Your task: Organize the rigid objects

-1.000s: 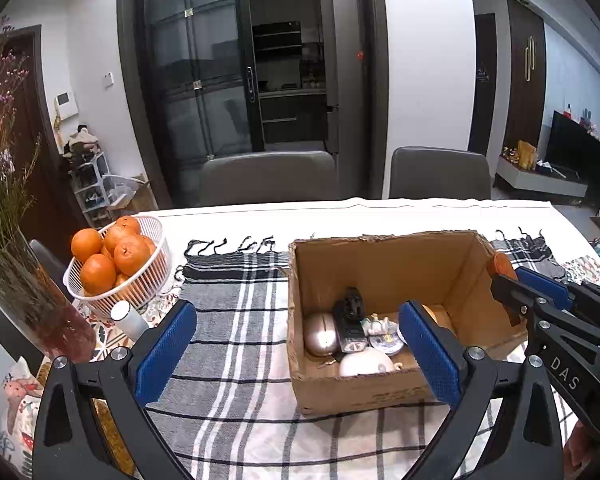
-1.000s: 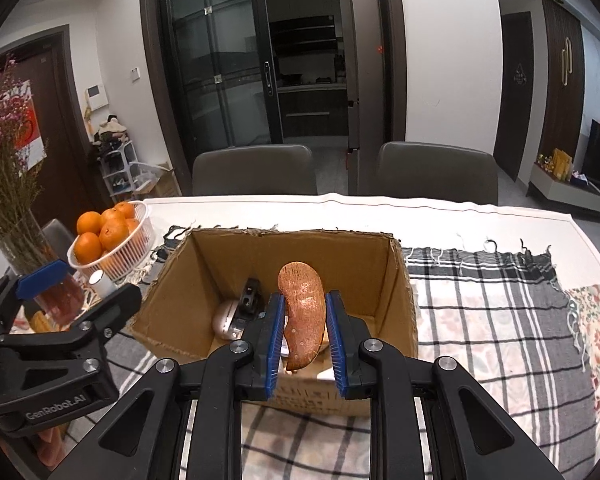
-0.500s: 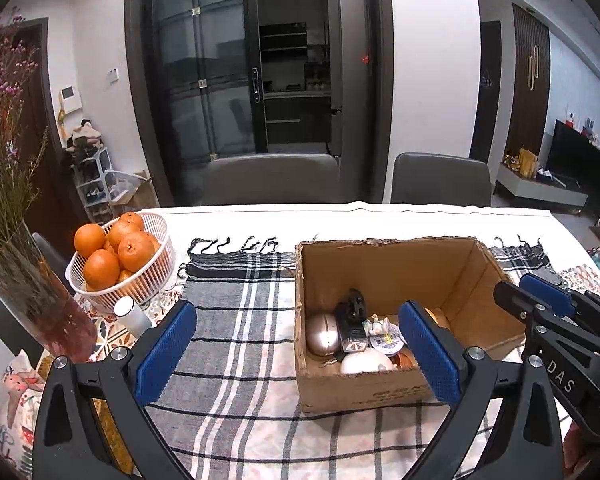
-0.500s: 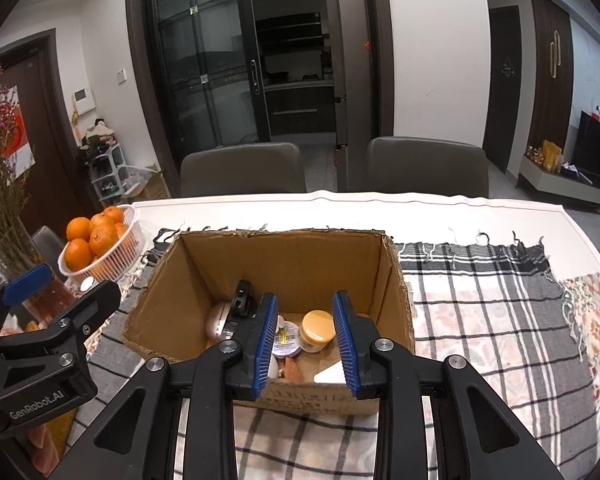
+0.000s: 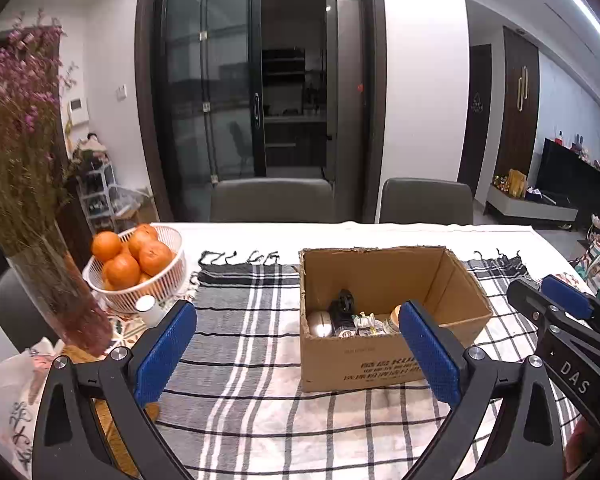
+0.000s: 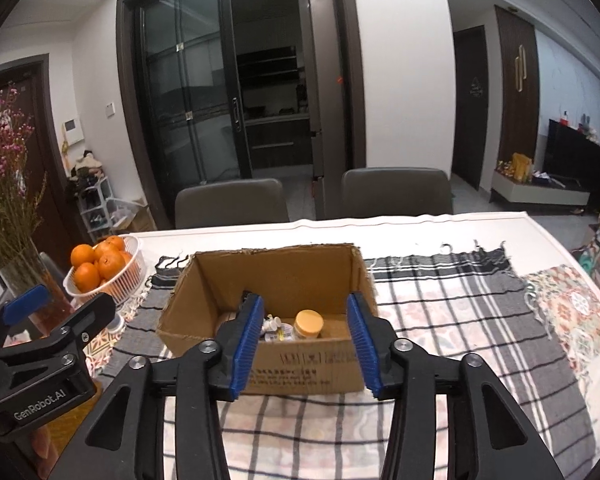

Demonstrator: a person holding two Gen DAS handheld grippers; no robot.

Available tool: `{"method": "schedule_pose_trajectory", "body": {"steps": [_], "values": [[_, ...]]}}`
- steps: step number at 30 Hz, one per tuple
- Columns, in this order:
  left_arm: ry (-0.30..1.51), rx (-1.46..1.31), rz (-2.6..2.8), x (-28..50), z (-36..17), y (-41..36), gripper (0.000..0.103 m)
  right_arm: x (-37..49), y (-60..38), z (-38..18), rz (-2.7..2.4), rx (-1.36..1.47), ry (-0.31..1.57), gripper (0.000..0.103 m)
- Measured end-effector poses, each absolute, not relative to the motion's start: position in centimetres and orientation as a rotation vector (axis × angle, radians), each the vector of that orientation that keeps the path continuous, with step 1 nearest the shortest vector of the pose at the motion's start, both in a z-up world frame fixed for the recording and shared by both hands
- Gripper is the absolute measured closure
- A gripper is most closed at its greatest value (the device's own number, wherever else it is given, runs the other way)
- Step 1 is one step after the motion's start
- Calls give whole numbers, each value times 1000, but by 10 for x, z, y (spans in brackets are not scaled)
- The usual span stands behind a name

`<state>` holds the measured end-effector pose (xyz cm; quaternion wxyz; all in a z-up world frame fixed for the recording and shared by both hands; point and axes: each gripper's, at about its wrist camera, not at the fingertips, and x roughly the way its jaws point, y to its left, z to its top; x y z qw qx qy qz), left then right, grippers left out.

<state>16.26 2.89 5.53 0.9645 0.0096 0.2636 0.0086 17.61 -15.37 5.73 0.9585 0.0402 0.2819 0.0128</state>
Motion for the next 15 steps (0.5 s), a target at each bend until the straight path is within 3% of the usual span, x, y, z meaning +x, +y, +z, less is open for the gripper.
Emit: {"method": "schedule_pose_trajectory", "body": {"steps": [8,15], "values": [[463,48,55,114,67,28,0,126,-155,68,-18,73,533,33],[453,54,34,83,66,30,0,93,-156,70,-52,77,526,27]]}}
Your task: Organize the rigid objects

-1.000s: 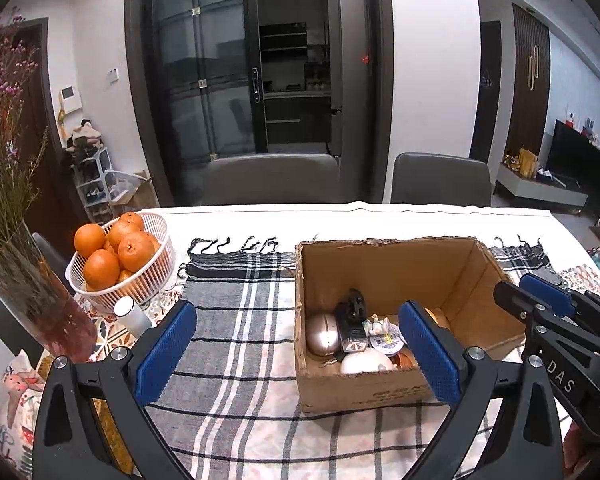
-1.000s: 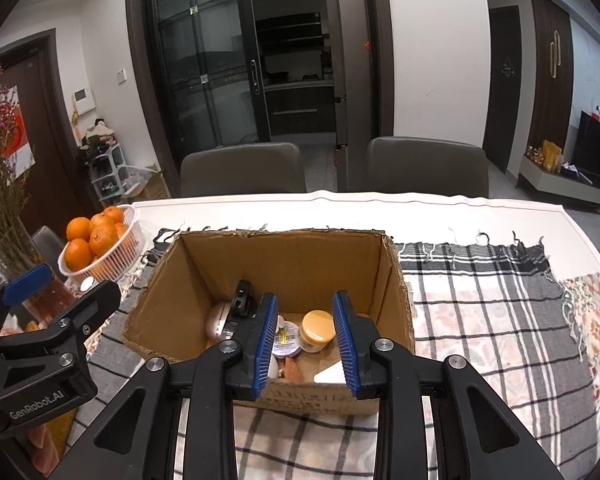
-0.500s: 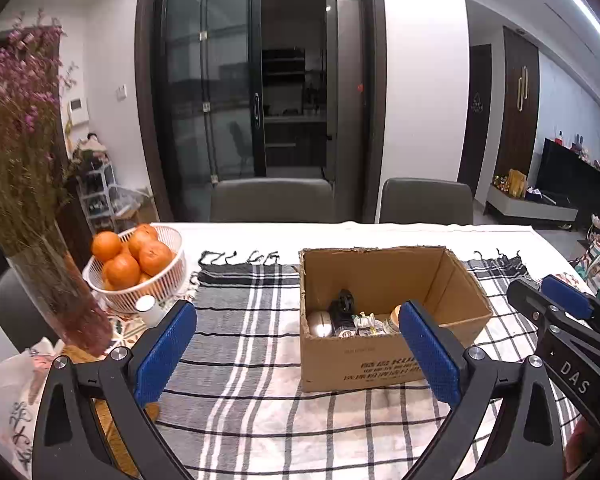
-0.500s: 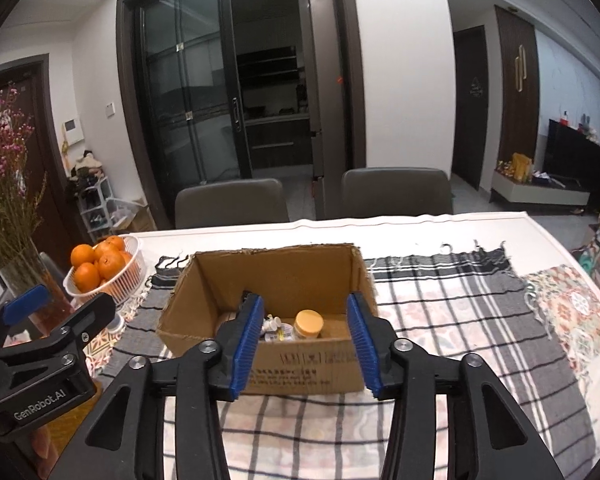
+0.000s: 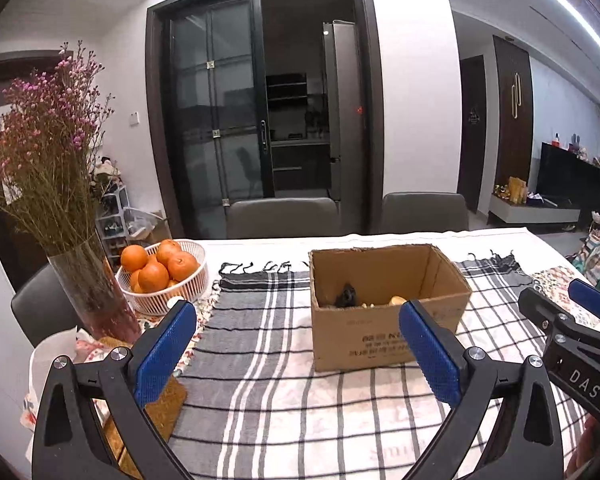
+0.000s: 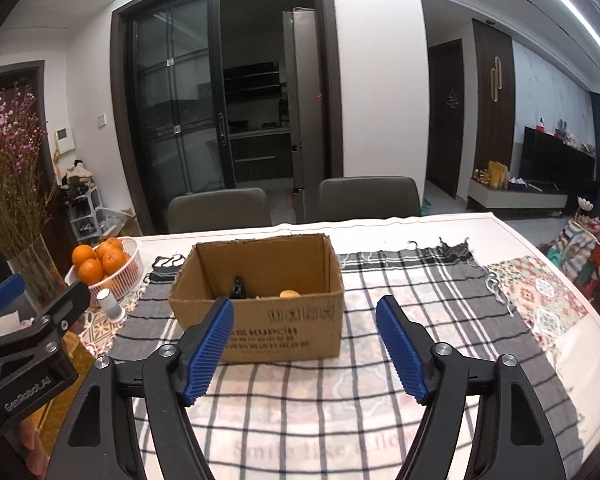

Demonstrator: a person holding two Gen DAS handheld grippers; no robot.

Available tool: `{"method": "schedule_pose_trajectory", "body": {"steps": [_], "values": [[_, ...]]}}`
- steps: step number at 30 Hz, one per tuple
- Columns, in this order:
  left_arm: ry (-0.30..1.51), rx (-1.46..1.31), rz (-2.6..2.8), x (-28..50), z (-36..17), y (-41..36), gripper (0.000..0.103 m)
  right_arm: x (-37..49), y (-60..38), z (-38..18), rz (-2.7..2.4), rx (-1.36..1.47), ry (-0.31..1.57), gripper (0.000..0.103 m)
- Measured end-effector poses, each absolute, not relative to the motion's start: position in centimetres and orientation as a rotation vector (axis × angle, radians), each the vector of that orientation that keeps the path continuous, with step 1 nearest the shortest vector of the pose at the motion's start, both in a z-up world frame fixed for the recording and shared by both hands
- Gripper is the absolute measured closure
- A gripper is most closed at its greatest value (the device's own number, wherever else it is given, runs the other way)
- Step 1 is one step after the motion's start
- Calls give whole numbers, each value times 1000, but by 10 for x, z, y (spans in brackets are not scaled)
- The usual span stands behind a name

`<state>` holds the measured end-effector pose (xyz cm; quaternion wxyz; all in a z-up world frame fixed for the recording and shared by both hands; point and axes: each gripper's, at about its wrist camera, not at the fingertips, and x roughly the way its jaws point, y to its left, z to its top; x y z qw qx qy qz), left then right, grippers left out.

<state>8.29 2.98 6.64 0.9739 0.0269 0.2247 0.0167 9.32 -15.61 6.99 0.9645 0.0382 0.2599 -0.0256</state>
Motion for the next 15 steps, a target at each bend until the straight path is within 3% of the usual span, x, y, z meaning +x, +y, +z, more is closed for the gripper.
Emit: {"method": "schedule_pose_trajectory", "body": {"steps": [15], "values": [[513,28,17,51,47,41,0,51,-143,67,-76,14,510,21]]}}
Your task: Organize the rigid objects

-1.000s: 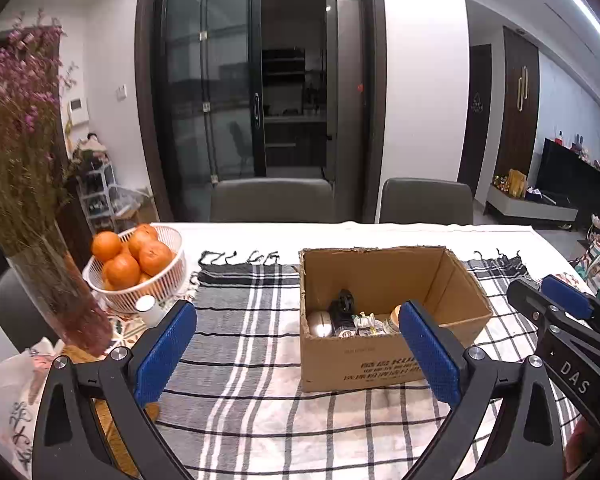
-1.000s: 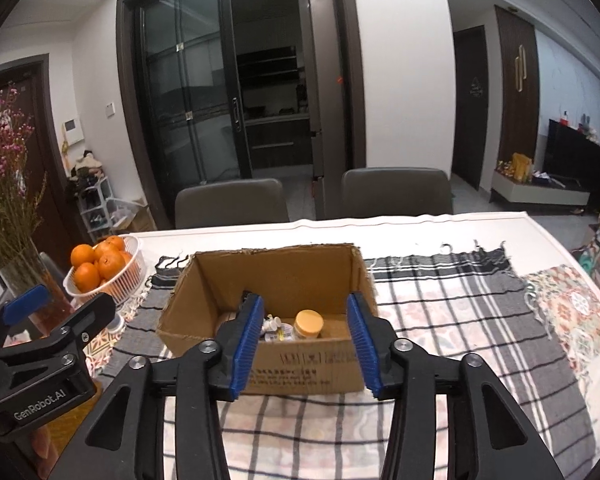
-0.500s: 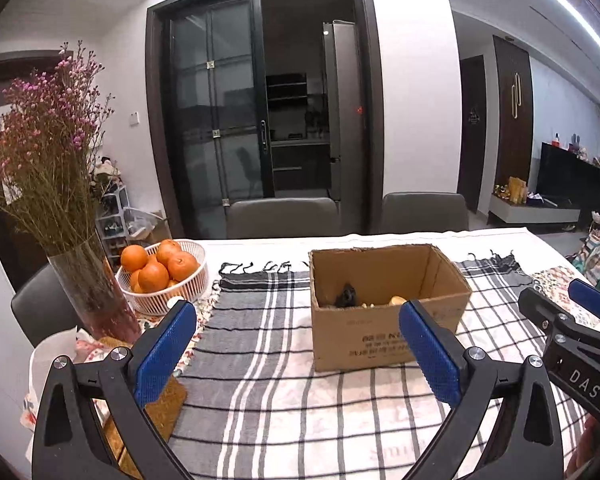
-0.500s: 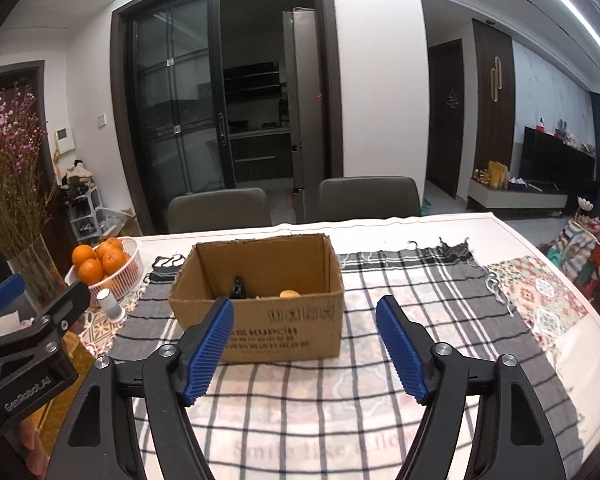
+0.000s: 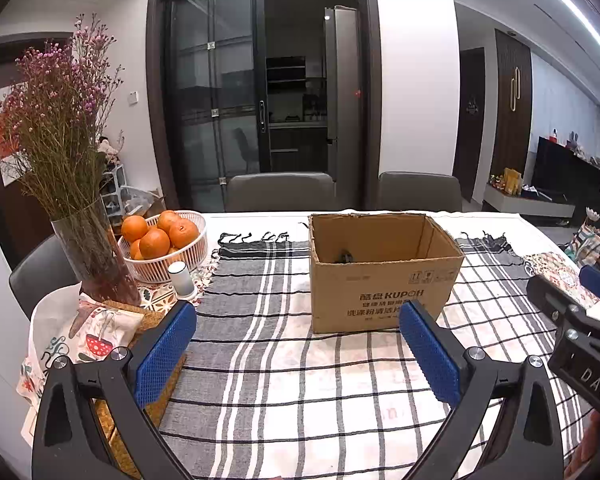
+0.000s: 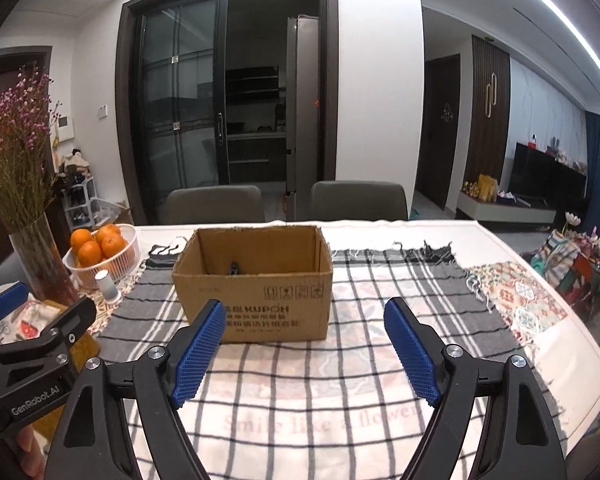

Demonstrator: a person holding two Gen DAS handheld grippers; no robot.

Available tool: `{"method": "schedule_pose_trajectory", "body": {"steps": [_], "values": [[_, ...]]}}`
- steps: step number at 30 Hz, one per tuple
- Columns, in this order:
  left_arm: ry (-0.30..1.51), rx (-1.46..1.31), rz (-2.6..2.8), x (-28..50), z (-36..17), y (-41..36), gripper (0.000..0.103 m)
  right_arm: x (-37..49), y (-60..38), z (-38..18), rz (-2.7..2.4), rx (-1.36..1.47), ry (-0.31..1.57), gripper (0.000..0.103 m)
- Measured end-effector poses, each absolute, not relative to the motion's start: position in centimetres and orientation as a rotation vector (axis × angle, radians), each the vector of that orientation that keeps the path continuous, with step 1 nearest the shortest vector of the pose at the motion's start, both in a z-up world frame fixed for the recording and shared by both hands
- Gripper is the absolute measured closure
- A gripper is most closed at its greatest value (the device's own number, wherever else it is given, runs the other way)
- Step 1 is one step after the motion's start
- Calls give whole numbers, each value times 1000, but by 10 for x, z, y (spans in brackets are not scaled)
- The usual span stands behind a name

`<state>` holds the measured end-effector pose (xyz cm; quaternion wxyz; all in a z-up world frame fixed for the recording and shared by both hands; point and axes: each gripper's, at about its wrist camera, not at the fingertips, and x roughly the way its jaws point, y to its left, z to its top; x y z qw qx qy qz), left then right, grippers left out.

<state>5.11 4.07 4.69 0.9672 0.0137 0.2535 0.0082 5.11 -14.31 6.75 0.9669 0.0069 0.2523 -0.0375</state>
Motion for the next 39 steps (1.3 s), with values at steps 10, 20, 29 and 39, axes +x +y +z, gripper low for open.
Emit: {"method": "schedule_pose_trajectory", "body": {"steps": [10,20,29,39], "values": [[502,32,12,47,48,38,0,45,-147,57,-56,54,549,21],[504,19,-9,49,47,38,0,43,-146,60,-63,51,535,21],[504,16,-8,50,46,37,0,44,-146,61,-63,52,531,21],[495,18,-5,48,49,37,0,45,-146,61,-61,53,528,21]]}}
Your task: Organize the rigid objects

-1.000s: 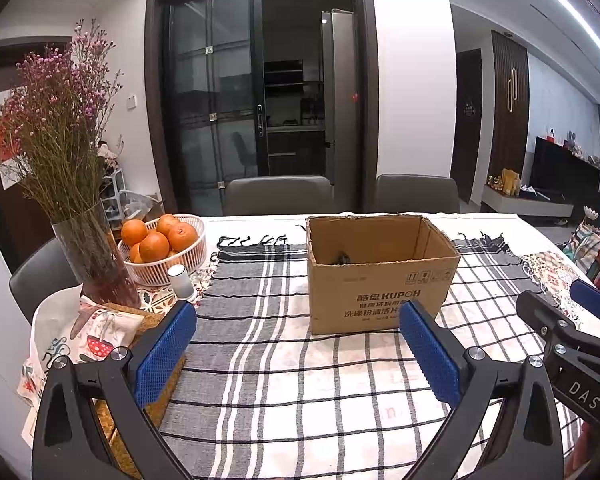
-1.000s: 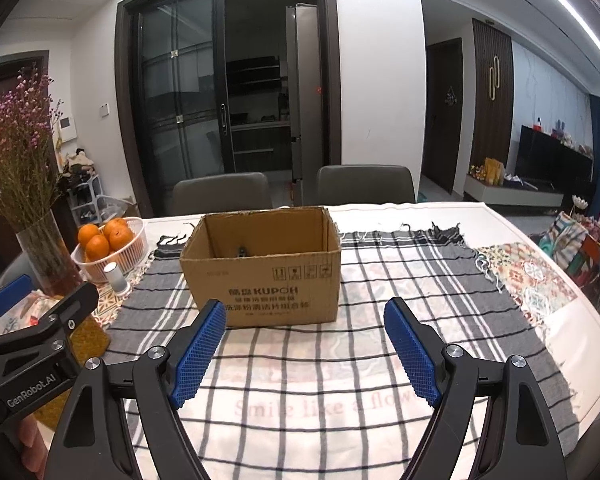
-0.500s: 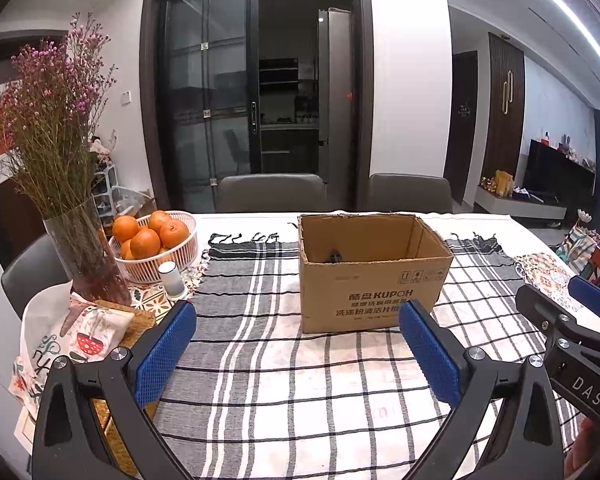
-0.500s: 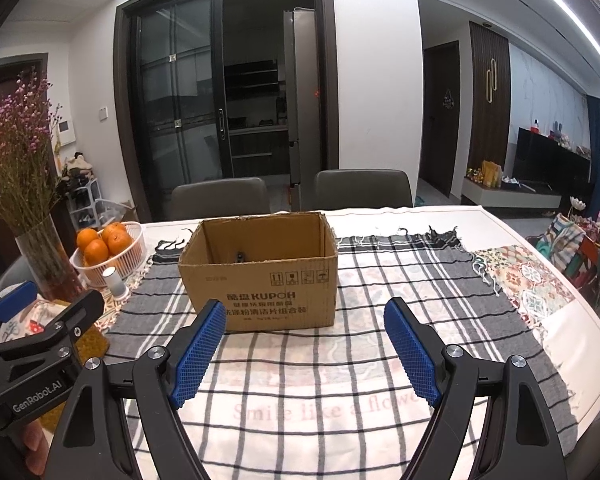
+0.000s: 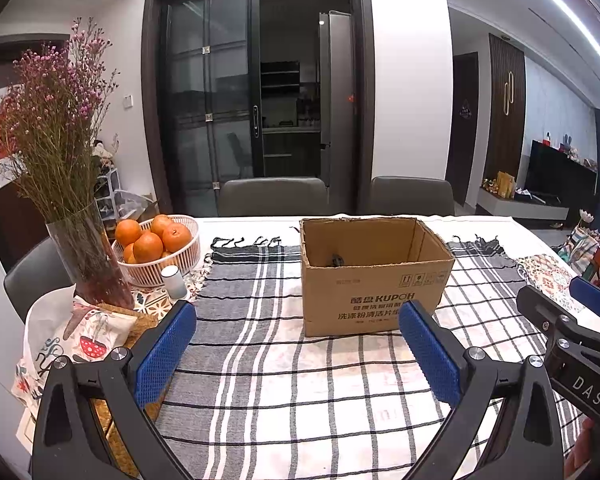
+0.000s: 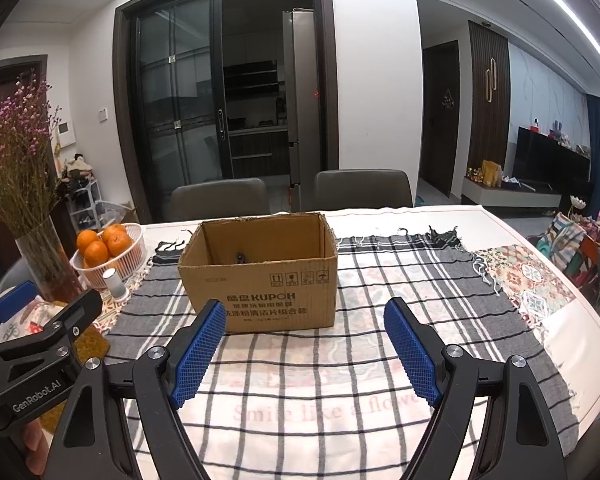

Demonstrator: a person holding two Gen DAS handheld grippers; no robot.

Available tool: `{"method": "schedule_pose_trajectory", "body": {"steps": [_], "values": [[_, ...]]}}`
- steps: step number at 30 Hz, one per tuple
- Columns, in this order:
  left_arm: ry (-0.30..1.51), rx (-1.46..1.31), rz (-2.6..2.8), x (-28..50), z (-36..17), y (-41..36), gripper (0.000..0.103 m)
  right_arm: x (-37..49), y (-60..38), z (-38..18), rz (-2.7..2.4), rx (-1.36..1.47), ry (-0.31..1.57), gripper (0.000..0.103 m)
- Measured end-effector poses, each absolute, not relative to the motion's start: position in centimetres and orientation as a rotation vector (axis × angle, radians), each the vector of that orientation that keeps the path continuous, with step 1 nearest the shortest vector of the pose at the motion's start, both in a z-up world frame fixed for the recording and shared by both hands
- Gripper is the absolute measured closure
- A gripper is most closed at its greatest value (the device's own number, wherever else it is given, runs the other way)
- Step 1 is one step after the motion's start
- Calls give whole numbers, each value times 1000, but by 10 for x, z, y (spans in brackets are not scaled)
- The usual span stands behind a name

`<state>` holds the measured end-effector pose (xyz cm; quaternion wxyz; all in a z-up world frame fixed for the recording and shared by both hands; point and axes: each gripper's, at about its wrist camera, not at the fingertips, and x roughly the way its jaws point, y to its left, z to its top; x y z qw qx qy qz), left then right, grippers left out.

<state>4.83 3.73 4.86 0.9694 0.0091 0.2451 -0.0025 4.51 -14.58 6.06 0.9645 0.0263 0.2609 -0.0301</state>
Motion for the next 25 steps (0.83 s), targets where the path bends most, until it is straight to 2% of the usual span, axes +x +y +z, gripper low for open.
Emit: {"method": "schedule_pose_trajectory", "body": {"steps": [25], "values": [[495,15,-3,48,49,37,0,43,-146,61,-59,54,521,21]]}}
